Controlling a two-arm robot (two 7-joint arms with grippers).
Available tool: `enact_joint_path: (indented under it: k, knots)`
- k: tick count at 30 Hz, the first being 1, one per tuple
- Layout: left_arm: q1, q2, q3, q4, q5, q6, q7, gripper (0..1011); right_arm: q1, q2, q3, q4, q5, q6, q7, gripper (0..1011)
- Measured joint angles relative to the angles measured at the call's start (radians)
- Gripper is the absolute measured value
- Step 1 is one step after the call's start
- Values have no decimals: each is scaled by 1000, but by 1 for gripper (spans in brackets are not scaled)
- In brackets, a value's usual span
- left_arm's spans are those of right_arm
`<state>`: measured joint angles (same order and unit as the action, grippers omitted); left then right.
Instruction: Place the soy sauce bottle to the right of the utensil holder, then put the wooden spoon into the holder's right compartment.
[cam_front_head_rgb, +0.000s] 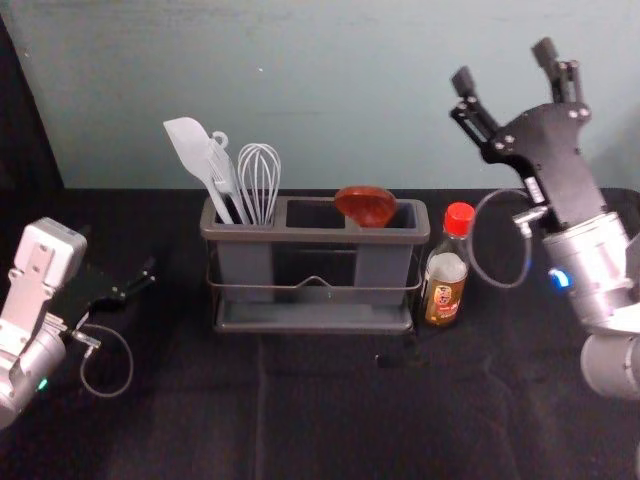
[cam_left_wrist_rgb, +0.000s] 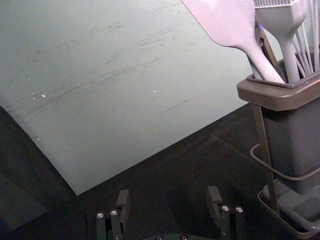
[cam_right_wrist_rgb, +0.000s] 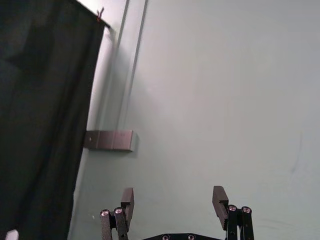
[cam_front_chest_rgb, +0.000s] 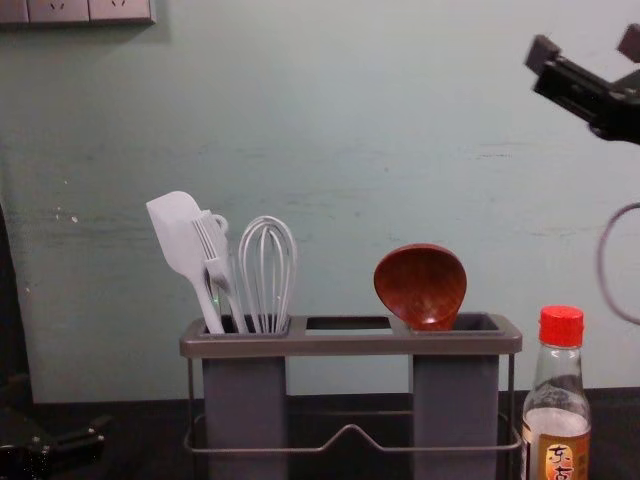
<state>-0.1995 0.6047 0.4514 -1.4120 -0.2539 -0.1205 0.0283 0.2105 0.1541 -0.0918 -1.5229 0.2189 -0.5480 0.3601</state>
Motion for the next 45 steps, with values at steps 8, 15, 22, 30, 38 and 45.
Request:
enact_joint_path:
  k: [8,15,22,30,38,45]
  knots:
    - [0,0,0,0,0,0,0,1011,3,74,37,-9,2,64,12,1002]
    - [0,0,0,0,0,0,0,1011,-1,124,71,22,-19,118,-5,1002]
    - [0,0,0,0,0,0,0,1011,-6,146,72,62,-79,186,-43,1002]
    - [0,0,0,0,0,0,0,1012,-14,153,62,111,-139,280,-92,1002]
    - [0,0,0,0,0,0,0,1011,-15,160,39,158,-144,330,-76,1002]
    - [0,0,0,0,0,0,0,1011,-10,181,8,171,-144,376,-44,1002]
